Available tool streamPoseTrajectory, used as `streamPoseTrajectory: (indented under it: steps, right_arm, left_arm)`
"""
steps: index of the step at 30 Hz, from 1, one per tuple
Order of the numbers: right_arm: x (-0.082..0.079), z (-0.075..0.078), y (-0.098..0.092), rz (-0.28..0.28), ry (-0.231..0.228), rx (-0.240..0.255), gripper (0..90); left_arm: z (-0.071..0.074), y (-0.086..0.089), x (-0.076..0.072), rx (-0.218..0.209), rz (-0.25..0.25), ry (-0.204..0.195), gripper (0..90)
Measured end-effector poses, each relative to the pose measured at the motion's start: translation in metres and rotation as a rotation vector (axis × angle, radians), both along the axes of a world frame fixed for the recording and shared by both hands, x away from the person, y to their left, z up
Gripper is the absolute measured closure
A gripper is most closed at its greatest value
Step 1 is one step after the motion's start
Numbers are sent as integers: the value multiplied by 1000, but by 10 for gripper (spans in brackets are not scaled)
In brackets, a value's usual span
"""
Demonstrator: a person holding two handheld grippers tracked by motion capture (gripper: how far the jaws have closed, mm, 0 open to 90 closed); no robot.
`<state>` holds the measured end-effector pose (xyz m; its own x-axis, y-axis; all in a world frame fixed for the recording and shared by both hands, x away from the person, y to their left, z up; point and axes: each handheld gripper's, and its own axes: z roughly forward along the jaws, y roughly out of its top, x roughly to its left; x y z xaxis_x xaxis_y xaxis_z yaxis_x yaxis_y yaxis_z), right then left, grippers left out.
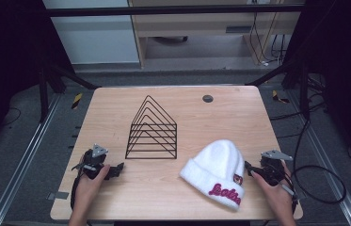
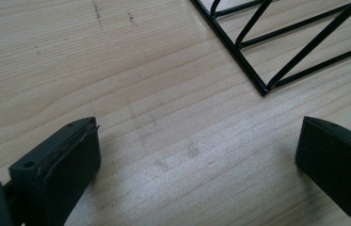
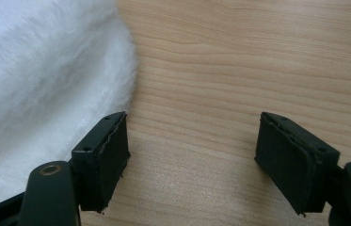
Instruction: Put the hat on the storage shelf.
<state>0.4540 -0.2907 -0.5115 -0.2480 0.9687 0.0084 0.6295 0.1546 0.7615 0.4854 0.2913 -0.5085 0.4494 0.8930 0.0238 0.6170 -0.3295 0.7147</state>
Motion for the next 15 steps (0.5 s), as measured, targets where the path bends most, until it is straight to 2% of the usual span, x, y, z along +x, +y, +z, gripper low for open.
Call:
streamPoseTrajectory:
  steps: [9, 10, 11, 14, 15]
  right_arm:
    - [0, 0, 0, -1, 1, 0, 259]
    - [0, 0, 0, -1, 1, 1, 244]
    - [1, 0, 1, 25, 10, 0, 183]
    - [1, 0, 2, 35, 16, -3, 165]
    - [1, 1, 1, 38, 31, 2, 169]
  left_arm:
    - [0, 0, 0, 1, -4, 5, 0]
    - [0, 0, 0, 1, -8, 6, 0]
    - [0, 0, 0, 0, -10, 7, 0]
    - [0, 1, 0, -4, -28, 7, 0]
    - [0, 2, 1, -7, -35, 7, 0]
